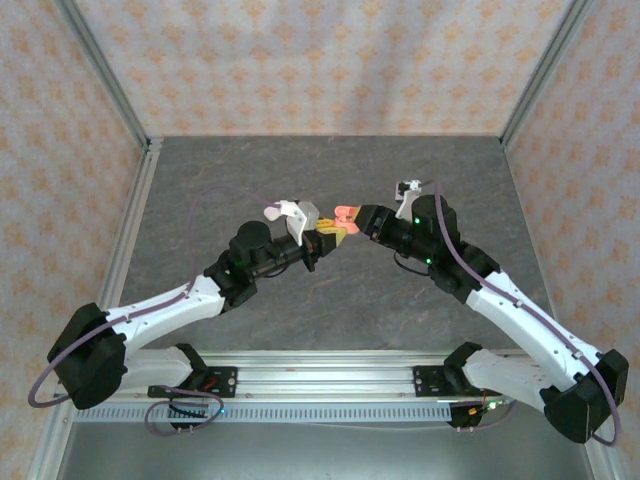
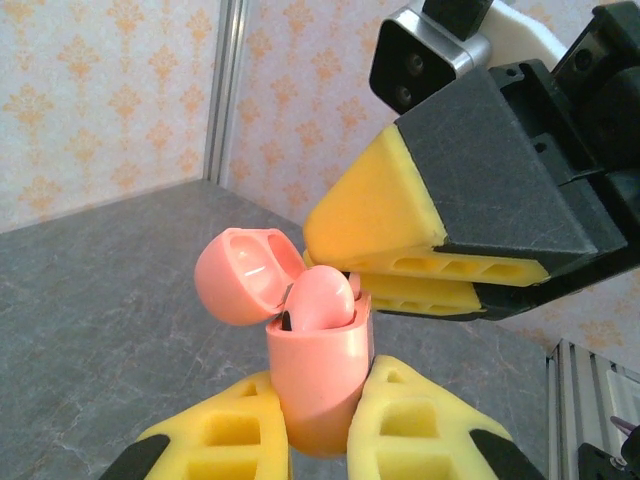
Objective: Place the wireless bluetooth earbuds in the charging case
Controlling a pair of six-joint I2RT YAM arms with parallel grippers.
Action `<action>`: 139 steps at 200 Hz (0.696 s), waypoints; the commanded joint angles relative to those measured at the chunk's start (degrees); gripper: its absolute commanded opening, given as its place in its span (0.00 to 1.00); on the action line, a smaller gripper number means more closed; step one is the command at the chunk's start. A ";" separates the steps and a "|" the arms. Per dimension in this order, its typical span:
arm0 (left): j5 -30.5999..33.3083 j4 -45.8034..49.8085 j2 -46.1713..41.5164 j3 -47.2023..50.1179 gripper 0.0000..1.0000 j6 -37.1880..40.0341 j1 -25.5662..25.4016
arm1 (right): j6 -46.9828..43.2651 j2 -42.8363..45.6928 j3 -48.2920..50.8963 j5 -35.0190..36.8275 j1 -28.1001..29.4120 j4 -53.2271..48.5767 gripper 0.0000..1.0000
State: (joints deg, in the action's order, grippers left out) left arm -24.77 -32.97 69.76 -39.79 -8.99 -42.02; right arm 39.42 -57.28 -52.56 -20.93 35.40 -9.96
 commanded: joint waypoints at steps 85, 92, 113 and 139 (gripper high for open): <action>-1.45 -3.38 -0.92 -2.06 0.00 0.47 -0.09 | -6.49 4.91 -6.81 6.43 -2.00 -9.87 0.43; -1.86 -3.07 -0.73 -2.38 0.00 0.56 -0.07 | -7.11 4.73 -7.38 6.43 -2.37 -10.93 0.43; -3.38 -2.63 -0.42 -3.09 0.00 0.52 -0.04 | -7.87 3.76 -9.23 5.48 -3.89 -13.58 0.45; -4.85 -2.08 -0.33 -4.15 0.00 0.65 -0.08 | -7.57 1.04 -11.29 0.53 -7.03 -15.79 0.45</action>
State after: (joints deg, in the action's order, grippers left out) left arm -26.85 -34.00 69.76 -40.95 -8.95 -42.02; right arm 33.26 -54.15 -61.32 -16.97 30.65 -21.69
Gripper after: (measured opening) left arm 0.138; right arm 0.451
